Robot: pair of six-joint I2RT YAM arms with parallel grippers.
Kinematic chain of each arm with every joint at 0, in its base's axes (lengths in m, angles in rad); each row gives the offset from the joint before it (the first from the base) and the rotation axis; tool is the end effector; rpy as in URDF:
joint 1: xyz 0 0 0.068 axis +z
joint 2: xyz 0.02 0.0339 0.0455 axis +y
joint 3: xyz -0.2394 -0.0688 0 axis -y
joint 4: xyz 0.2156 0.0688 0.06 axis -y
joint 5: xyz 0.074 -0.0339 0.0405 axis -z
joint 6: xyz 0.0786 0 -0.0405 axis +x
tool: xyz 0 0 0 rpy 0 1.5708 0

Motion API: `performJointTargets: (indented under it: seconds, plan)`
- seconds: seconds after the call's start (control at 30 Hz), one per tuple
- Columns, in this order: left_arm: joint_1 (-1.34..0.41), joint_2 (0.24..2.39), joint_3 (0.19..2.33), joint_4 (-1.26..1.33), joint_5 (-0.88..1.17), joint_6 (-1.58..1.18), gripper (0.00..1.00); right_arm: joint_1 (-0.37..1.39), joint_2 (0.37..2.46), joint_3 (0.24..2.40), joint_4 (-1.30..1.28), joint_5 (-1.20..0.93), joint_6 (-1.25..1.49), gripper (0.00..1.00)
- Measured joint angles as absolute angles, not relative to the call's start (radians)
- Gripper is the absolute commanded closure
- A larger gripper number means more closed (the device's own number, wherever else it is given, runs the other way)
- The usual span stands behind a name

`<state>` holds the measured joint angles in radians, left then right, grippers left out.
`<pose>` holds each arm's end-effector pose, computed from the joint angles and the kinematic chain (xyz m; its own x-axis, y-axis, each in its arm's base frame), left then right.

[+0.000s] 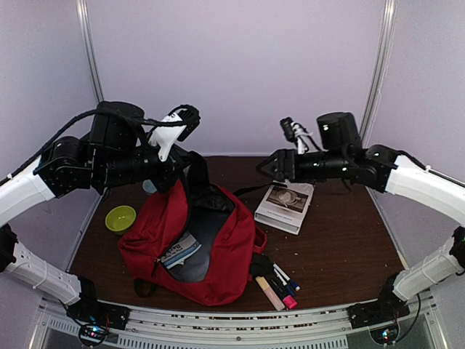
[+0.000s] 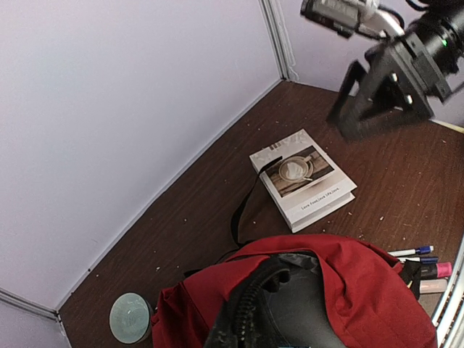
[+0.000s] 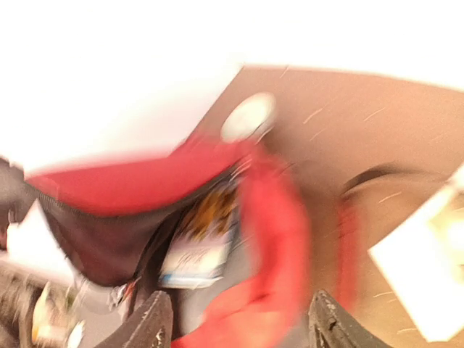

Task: Pack the student bag
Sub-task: Place the book in the largest pocket of the bag, then grab the book from the center of the board.

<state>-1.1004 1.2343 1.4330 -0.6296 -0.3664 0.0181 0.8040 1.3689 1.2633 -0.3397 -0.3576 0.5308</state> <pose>0.1495 -0.2318 0.3793 -0.1769 0.3852 -0.9057 0.6880 0.7065 0.1661 0.2063 0.2538 0.3214 -0.7102 -0.0537 -0.7020 -0.6195 0.5213 0.5869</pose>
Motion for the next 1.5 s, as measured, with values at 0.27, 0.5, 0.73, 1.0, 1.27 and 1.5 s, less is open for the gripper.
performJointTargets:
  seconds: [0.27,0.5,0.73,1.0,1.27,1.5]
  plan:
    - [-1.1,1.234,1.433,-0.629,-0.367,0.019,1.0,0.381,1.335,0.989,-0.321,-0.367,0.524,0.19]
    - [-1.1,1.234,1.429,-0.629,-0.368,0.019,1.0,0.233,1.608,0.966,-0.29,-0.458,0.564,0.29]
    - [-1.1,1.215,1.415,-0.63,-0.382,0.019,1.0,0.213,1.762,1.063,-0.166,-0.517,0.63,0.32]
    - [-1.1,1.211,1.415,-0.631,-0.387,0.028,1.0,0.212,1.831,1.092,-0.123,-0.522,0.681,0.27]
    - [-1.1,1.212,1.415,-0.631,-0.386,0.033,1.0,0.211,1.832,1.066,-0.098,-0.509,0.699,0.41]
    - [-1.1,1.22,1.416,-0.63,-0.377,0.036,1.0,0.211,1.874,1.06,0.001,-0.538,0.78,0.51]
